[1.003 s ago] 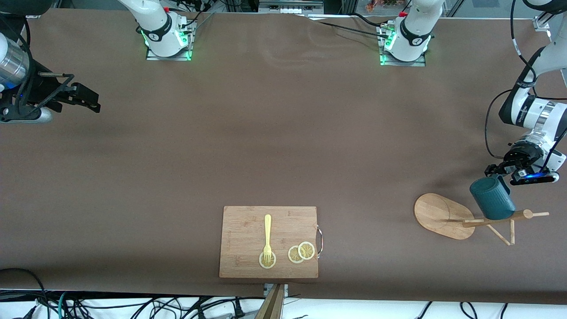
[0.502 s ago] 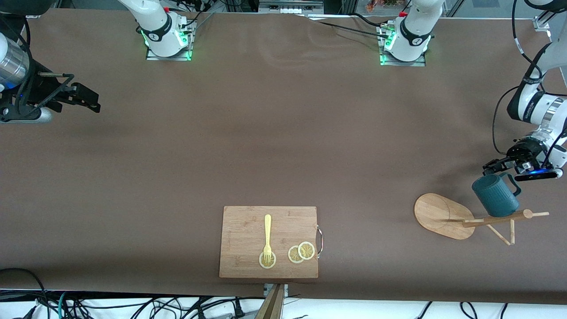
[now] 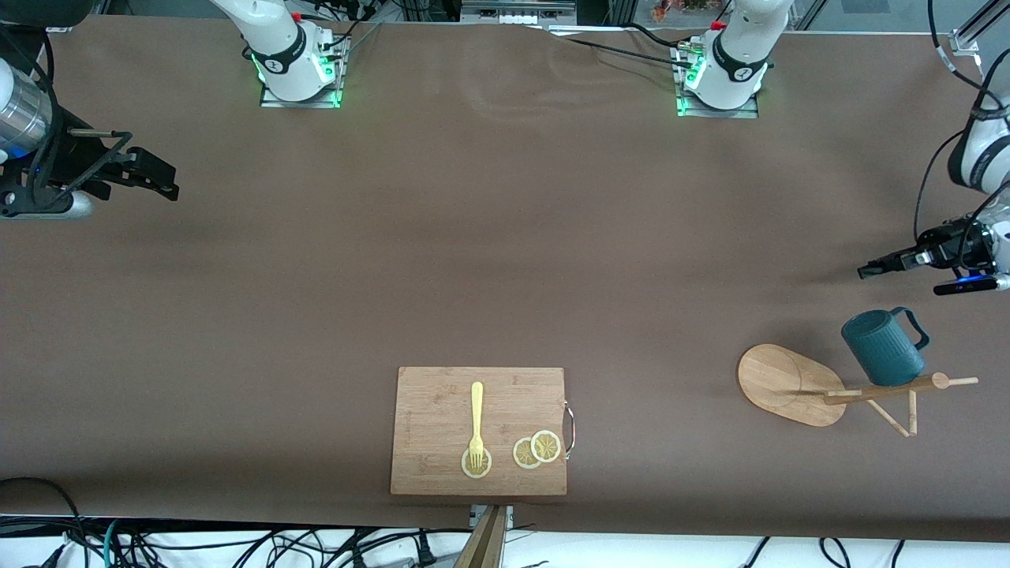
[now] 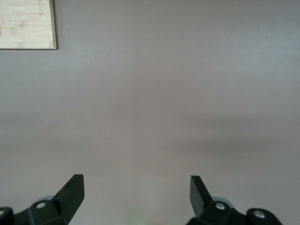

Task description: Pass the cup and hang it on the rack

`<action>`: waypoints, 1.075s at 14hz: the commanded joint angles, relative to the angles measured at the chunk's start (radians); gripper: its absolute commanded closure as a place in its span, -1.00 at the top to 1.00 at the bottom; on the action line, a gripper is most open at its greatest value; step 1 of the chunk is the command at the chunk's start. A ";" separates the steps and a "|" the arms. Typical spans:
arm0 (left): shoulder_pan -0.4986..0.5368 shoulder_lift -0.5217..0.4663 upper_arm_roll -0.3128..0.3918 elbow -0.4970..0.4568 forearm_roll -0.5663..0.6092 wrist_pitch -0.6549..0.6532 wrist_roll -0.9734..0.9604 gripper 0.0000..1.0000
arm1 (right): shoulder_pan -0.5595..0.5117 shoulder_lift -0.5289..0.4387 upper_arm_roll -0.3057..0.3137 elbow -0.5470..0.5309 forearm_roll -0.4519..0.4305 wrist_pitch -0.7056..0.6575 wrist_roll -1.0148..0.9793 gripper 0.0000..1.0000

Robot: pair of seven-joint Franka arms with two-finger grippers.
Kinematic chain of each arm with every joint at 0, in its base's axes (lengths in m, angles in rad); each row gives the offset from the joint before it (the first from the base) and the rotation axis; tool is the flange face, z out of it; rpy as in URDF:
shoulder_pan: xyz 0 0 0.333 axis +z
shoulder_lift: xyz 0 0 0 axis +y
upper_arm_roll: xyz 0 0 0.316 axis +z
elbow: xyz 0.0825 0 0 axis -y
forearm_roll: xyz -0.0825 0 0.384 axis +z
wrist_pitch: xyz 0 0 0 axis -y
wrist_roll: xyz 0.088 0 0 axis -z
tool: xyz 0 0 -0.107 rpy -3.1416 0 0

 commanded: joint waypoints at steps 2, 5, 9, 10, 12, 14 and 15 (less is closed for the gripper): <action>0.021 -0.160 0.000 -0.015 0.271 -0.004 0.006 1.00 | -0.013 0.008 0.012 0.022 -0.002 -0.011 0.006 1.00; 0.003 -0.292 -0.013 0.003 0.483 0.011 0.000 1.00 | -0.013 0.008 0.012 0.022 -0.002 -0.009 0.006 1.00; -0.202 -0.422 -0.017 0.099 0.754 0.092 -0.163 1.00 | -0.013 0.008 0.012 0.020 -0.002 -0.012 0.008 1.00; -0.241 -0.430 -0.025 0.139 0.814 0.094 -0.236 1.00 | -0.013 0.008 0.012 0.020 -0.002 -0.012 0.008 1.00; -0.294 -0.445 -0.109 0.224 0.984 0.096 -0.337 1.00 | -0.013 0.008 0.012 0.020 -0.002 -0.012 0.008 1.00; -0.337 -0.461 -0.189 0.273 1.127 0.099 -0.423 1.00 | -0.013 0.008 0.012 0.022 -0.002 -0.012 0.008 1.00; -0.359 -0.468 -0.194 0.285 1.135 0.109 -0.436 1.00 | -0.013 0.008 0.012 0.022 -0.002 -0.011 0.008 1.00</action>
